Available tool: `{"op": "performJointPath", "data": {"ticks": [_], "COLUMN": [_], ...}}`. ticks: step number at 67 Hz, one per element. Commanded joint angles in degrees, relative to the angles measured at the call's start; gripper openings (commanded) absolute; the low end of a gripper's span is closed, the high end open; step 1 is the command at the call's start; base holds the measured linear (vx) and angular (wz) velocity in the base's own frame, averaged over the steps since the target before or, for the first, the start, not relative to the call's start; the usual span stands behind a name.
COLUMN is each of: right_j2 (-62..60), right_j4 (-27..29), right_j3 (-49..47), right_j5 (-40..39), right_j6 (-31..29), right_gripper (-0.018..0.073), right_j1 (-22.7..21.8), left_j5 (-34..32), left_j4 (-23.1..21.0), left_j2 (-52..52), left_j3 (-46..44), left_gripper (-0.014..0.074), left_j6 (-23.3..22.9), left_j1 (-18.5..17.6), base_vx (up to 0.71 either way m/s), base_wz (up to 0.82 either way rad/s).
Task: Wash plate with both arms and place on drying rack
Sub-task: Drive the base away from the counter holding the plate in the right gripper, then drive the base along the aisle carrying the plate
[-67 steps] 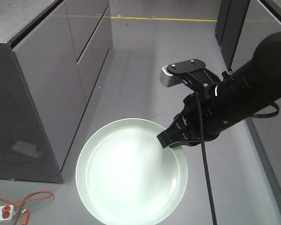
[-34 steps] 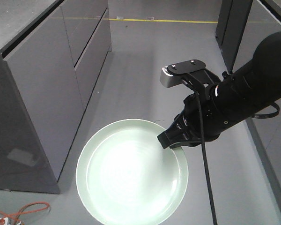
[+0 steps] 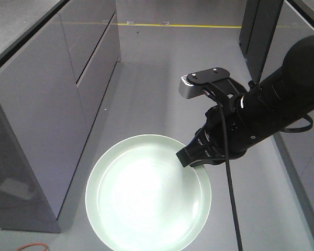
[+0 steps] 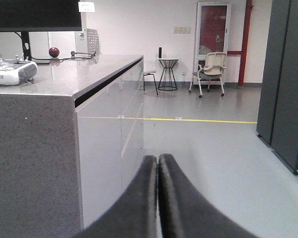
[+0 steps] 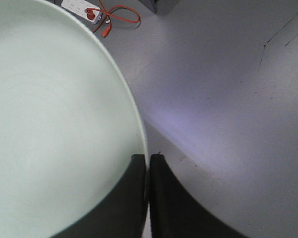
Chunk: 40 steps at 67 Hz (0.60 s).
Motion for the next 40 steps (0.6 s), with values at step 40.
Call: {"op": "performJointPath", "data": {"ticks": [40], "right_j2": [-2.22], "right_j4": [1.37], "right_j3": [-1.51], "right_j5": [-1.78], "right_j6": [-0.57], "right_gripper": [-0.0001], "right_j1": [-0.19], "left_j5": [-4.44], "left_j4": [-0.16], "left_j2": [-0.84], "left_j3": [-1.24], "left_gripper": [-0.0006], "left_j6": [-0.10], "left_j1": [-0.23], "base_vx": [0.16], "base_wz": [-0.01]}}
